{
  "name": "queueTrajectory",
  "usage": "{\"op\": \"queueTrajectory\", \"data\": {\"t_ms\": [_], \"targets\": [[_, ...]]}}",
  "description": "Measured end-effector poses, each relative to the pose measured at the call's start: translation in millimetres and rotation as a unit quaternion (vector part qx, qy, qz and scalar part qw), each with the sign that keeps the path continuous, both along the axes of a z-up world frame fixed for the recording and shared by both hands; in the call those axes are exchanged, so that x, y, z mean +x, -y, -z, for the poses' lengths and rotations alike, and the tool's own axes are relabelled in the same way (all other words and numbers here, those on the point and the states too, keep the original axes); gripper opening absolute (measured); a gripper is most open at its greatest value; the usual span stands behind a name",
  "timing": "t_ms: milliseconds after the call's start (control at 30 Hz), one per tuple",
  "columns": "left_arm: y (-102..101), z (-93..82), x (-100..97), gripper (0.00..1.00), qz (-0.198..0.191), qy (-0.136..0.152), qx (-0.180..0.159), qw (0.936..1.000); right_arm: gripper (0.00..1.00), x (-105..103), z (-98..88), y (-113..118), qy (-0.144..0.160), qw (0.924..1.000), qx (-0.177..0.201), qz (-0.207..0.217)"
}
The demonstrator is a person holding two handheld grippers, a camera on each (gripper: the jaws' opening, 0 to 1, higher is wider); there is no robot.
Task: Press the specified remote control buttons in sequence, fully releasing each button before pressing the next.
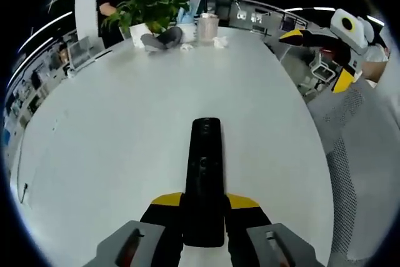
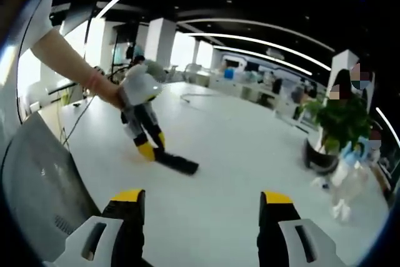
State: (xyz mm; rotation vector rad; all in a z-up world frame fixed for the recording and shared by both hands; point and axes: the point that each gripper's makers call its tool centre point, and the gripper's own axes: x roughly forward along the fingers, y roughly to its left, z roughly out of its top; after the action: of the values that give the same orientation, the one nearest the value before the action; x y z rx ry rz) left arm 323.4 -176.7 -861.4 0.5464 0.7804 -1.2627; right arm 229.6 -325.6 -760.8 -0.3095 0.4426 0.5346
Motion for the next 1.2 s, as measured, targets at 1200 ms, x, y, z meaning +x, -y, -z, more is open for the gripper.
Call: {"op": "queueTrajectory", "data": {"t_ms": [1200], "targets": [[-2, -0.6, -38.5, 0.25, 0.003, 0.008, -0.024, 0.9997, 0.73, -1, 0.5, -1, -0.001, 1.0, 0.0, -0.003]]}}
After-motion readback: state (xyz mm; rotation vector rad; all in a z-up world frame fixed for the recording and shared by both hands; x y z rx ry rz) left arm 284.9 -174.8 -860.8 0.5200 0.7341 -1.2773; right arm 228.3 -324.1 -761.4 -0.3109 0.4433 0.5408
